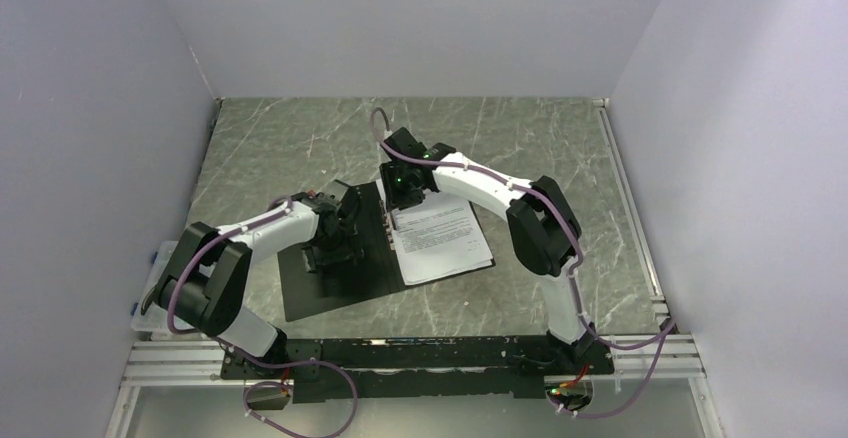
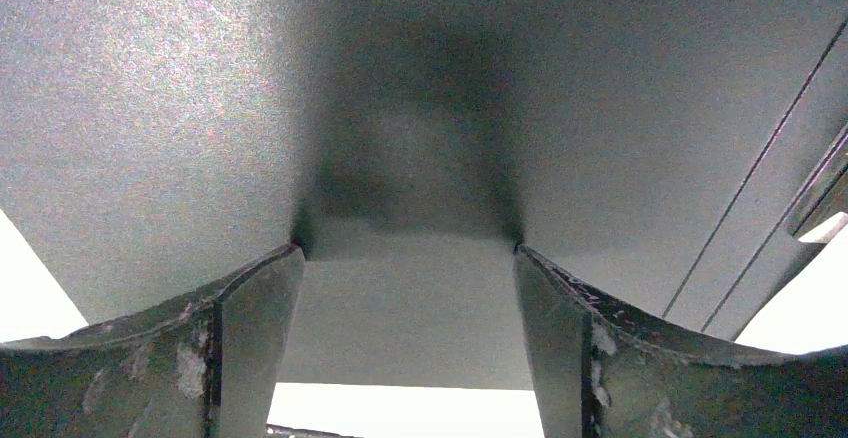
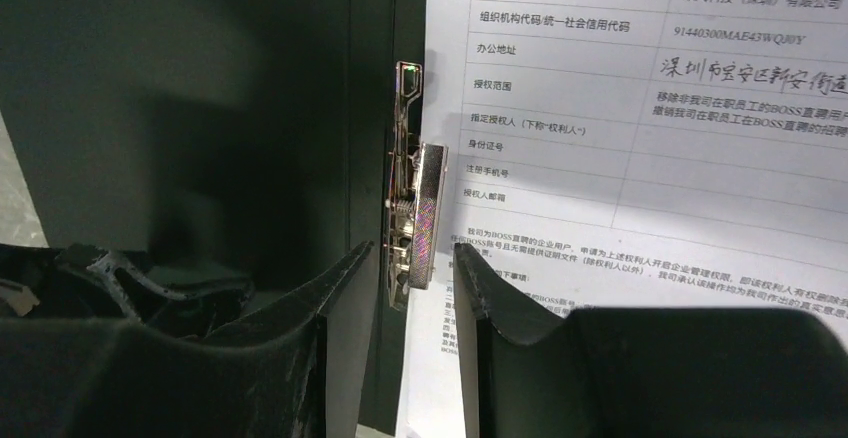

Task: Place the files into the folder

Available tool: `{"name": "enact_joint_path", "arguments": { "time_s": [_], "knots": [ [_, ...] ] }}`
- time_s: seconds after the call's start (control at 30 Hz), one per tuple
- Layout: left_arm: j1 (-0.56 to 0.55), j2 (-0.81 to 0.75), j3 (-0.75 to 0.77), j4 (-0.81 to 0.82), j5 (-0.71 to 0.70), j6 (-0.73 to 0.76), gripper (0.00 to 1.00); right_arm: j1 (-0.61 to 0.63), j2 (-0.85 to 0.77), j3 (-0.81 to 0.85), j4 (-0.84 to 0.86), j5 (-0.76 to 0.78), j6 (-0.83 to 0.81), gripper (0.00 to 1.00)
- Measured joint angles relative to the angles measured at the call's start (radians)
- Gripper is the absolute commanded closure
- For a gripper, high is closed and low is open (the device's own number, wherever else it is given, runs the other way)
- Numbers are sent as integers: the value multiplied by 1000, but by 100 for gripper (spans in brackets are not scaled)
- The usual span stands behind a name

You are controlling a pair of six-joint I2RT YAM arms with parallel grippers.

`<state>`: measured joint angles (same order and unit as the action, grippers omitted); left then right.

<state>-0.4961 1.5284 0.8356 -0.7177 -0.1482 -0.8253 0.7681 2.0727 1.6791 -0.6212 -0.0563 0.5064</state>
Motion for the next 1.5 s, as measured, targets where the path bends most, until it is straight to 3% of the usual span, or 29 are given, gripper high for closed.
{"name": "enact_joint_path", "arguments": {
  "time_s": [0.33,0.8,1.2,1.5],
  "knots": [
    [0,-15,-18,19,0,5,18,32,84,61,-38,56,0,64],
    [0,-28,-35,34,2,15,18,48,117,99,-73,88,-1,79],
    [0,-39,-44,43,2,19,18,58,122,100,-78,100,0,80],
    [0,-41,-46,44,2,19,18,60,123,100,-78,100,0,86]
  ]
}}
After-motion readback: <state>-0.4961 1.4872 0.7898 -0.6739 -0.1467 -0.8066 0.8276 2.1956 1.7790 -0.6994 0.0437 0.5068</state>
